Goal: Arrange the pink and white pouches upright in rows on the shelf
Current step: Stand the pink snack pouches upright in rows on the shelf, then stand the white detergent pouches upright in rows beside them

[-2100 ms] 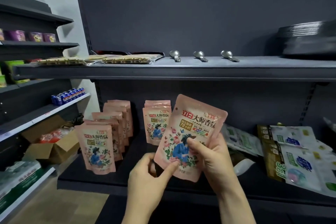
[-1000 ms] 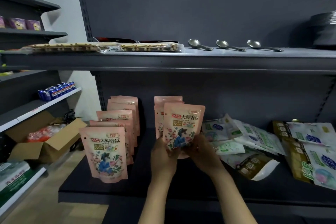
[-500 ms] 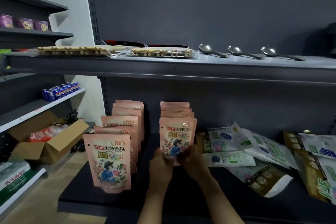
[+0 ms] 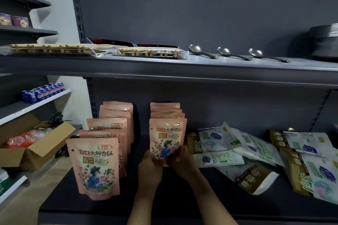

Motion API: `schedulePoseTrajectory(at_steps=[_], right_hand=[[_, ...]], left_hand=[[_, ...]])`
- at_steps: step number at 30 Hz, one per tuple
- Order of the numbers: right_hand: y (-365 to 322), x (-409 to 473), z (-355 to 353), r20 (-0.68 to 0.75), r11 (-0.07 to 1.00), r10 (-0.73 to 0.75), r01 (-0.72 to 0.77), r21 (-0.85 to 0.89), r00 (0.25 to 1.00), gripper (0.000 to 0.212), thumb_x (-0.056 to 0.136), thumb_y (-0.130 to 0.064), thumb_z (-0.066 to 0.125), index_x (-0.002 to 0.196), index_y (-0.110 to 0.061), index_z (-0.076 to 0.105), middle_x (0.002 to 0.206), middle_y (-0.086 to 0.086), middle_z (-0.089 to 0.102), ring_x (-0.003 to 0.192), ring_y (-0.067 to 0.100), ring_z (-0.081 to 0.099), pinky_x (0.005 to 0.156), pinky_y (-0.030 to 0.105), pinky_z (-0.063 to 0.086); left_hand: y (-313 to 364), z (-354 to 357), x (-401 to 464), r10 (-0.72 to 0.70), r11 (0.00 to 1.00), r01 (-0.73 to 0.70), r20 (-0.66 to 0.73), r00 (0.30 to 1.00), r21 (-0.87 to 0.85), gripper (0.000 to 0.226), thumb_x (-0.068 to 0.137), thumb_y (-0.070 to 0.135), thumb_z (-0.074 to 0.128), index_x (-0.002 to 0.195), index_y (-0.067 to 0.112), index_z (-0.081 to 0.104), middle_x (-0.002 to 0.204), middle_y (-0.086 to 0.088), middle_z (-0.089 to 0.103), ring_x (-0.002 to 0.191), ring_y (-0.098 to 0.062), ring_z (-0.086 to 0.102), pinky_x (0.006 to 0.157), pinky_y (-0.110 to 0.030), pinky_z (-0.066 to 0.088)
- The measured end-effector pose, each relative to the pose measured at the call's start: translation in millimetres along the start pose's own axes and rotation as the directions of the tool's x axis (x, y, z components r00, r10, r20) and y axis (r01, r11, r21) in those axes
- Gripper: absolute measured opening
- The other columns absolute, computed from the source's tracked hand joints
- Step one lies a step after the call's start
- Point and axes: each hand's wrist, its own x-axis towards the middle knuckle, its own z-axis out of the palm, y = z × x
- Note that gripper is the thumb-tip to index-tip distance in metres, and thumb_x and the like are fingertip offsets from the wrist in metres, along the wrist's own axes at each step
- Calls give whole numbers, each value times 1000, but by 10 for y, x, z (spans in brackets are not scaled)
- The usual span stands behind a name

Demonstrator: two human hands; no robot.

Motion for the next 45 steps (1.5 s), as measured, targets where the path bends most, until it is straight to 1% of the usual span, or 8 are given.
schedulePoseTrajectory(at_steps=[4,6,13,20,24,32,38,45], right_hand=[[-85,-121,-111,-19,1000,-16,16,-8,1000,47,81,-27,67,122,-9,52,117,6,66,105,22,64,85,32,54],[-145,-209,-215,-54,999,-28,26,-42,998,42,88,-24,61,124,-7,48,120,9,63,109,25,60,81,28,47],[-137,-439,-534,-108,996,-79,74,-54,991,31,91,-22,56,119,-9,53,115,7,65,107,24,62,76,26,47],[7,-684,-579,-55,1000,-22,21,-14,998,42,93,-19,54,133,-9,46,131,11,56,120,23,54,82,20,38],[71,-772,-507,-48,999,6,-8,-34,999,34,94,-25,50,126,-12,52,126,8,60,112,20,57,79,21,39],[76,-910,-333,-27,993,-33,30,-114,999,28,97,-27,45,120,-18,59,124,4,62,111,17,58,78,16,35],[-65,-978,-242,-21,996,-86,85,-25,996,24,95,-21,46,111,-17,64,117,5,66,97,12,58,81,19,40],[-15,-902,-739,-94,986,-86,71,-148,992,30,99,-25,39,108,-12,64,115,9,65,105,22,59,78,21,36]], left_hand=[[45,-13,-12,80,996,-84,-165,983,-13,44,87,15,59,127,3,47,122,-17,58,115,-33,55,93,-41,48],[164,-24,-22,114,993,-112,-266,957,23,55,87,14,60,136,0,39,132,-22,49,125,-37,46,104,-48,40],[528,-24,-179,215,975,-218,-337,917,30,60,86,10,59,139,-3,34,139,-23,41,132,-35,37,110,-44,34],[465,43,-434,209,977,-212,-276,938,16,48,86,9,58,133,8,45,129,-13,50,124,-27,45,97,-28,34],[376,34,-593,190,981,-195,-252,949,6,46,88,9,57,132,10,47,130,-9,52,121,-22,48,95,-23,35],[308,-96,-833,198,980,-197,-243,950,27,33,86,4,54,118,11,57,115,-4,63,108,-19,59,88,-22,41],[351,-233,-879,183,983,-169,-263,947,73,27,88,4,52,114,9,60,105,-7,67,100,-22,62,81,-20,39],[640,158,-857,202,979,-198,-202,958,41,24,90,9,51,112,10,60,110,-8,65,102,-22,61,82,-23,43]])
